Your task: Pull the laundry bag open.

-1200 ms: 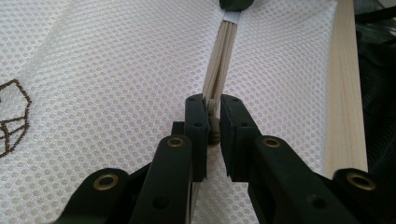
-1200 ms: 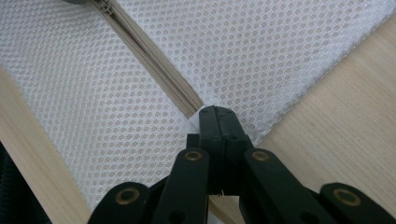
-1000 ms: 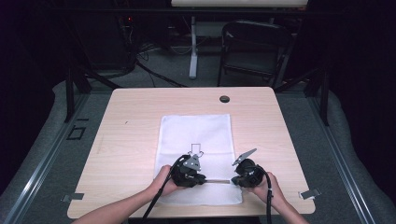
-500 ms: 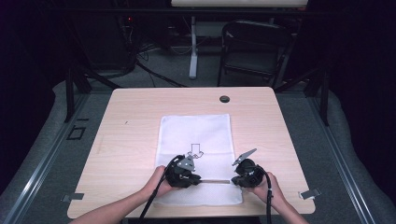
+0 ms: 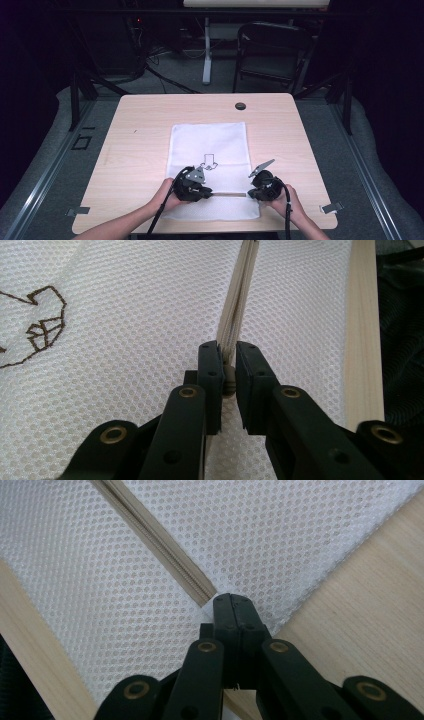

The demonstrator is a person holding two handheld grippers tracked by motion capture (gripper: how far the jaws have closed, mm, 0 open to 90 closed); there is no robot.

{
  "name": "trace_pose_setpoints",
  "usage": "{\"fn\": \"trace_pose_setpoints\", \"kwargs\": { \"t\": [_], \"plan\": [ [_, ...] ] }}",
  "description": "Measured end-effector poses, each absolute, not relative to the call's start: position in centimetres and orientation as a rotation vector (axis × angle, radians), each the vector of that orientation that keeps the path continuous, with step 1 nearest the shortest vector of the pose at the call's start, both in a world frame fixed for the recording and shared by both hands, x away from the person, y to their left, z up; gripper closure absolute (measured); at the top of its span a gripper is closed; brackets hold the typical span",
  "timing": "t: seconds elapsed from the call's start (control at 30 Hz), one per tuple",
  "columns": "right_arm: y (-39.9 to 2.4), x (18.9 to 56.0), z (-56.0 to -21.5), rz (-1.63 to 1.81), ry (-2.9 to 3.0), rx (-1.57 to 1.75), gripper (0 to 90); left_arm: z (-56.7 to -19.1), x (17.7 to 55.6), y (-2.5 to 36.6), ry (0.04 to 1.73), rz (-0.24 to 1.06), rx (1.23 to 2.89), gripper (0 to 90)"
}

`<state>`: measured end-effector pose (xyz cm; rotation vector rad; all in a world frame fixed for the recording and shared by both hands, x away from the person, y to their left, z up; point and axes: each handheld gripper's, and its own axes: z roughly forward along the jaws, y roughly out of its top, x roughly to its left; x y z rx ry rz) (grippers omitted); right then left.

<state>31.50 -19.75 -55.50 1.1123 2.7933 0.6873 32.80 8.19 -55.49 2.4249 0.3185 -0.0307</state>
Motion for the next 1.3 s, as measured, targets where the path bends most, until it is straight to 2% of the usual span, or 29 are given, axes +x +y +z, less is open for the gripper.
{"fn": "trace_pose_setpoints", "kwargs": {
  "t": [1.3],
  "plan": [
    [-20.3,31.4,-55.4,0.664,2.802,1.133,90.0,-55.6,32.5,9.2,0.355,-0.071,2.401,82.1]
  ]
}}
